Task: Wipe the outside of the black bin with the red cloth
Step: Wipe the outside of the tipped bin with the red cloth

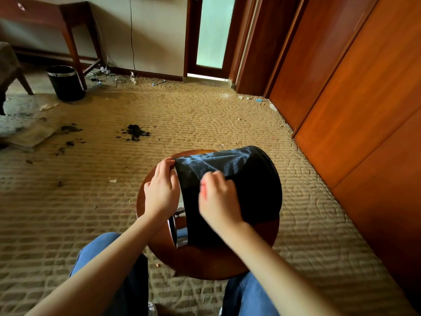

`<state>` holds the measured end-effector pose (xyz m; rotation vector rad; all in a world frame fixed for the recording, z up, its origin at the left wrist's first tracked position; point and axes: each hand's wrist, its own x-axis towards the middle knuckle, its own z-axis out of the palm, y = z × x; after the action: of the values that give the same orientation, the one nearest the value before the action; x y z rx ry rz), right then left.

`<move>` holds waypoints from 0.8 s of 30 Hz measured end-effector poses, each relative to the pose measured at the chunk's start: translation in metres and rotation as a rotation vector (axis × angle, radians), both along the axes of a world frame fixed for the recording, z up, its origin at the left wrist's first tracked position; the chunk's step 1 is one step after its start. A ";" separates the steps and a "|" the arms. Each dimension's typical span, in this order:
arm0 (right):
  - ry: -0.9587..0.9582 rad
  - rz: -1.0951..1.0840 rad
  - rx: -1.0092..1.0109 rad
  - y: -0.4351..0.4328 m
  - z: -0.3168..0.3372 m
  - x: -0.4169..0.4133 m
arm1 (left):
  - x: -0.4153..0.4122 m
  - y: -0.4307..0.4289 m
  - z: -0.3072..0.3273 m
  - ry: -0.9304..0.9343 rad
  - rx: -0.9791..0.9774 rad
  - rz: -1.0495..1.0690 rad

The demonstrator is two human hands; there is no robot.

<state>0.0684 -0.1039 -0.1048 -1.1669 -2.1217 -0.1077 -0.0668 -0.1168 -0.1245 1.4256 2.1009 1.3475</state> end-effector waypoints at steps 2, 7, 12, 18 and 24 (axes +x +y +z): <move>-0.012 0.089 0.042 -0.017 0.002 -0.022 | -0.001 -0.001 -0.001 0.002 0.008 -0.008; -0.061 0.114 0.006 0.013 -0.003 0.026 | -0.002 -0.003 0.002 0.008 -0.019 -0.022; 0.010 -0.299 -0.190 0.061 0.009 0.115 | 0.000 -0.004 0.001 -0.014 -0.006 -0.021; -0.024 -0.134 -0.097 0.019 0.002 0.045 | 0.004 -0.007 0.003 -0.055 0.025 -0.012; -0.049 0.189 -0.039 -0.023 0.007 -0.026 | 0.000 -0.010 -0.003 -0.019 0.029 -0.026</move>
<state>0.0423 -0.1265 -0.0980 -0.9888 -2.2755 -0.0084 -0.0670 -0.1267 -0.1272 1.4410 2.0524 1.3810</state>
